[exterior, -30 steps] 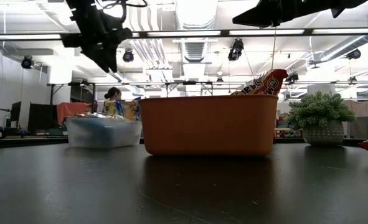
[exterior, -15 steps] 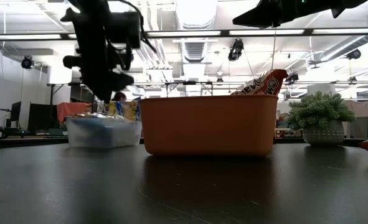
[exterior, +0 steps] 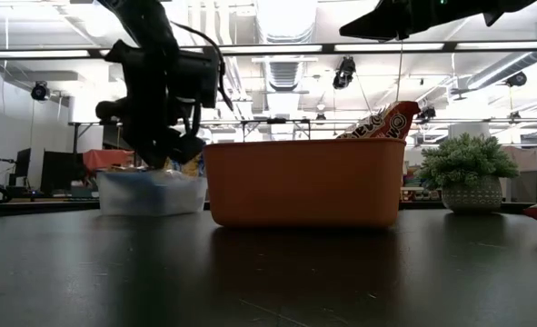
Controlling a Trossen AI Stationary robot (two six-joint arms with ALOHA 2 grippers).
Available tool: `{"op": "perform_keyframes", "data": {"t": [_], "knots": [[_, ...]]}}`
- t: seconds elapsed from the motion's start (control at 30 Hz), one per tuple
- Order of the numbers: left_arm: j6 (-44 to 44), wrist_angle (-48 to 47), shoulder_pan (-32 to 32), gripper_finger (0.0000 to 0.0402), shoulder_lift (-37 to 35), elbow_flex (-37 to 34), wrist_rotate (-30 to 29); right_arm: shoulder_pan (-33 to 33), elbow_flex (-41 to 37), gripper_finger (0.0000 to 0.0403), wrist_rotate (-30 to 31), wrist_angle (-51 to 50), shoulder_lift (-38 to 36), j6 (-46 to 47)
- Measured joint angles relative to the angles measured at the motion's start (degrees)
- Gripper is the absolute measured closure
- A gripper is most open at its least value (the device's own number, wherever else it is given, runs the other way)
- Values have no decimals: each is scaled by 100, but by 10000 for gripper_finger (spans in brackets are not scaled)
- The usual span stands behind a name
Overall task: Sort Maruchan noodles
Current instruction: Put the right blue noodle packet into the transparent bin, then put the blue noodle packet into the transparent bin
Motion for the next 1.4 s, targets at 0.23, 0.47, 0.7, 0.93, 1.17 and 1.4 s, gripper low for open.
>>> {"op": "perform_keyframes", "data": {"t": [0.23, 0.47, 0.7, 0.93, 1.17, 1.4], "knots": [[182, 41, 0, 326, -85, 10, 118, 1, 0, 369, 0, -2, -2, 1], [589, 6, -213, 326, -408, 85, 137, 0, 0, 369, -1, -2, -2, 1], [1056, -2, -903, 326, -1097, 85, 1115, 0, 0, 369, -2, -4, -2, 52], [59, 22, -1696, 326, -1663, 85, 3396, 1, 0, 369, -2, -4, -2, 124], [-1603, 51, -2467, 326, -1759, 87, 4976, 1, 0, 369, -2, 3, -2, 214], [-3422, 97, -3526, 326, -1746, 92, 6380, 0, 0, 369, -2, 13, -2, 215]]}}
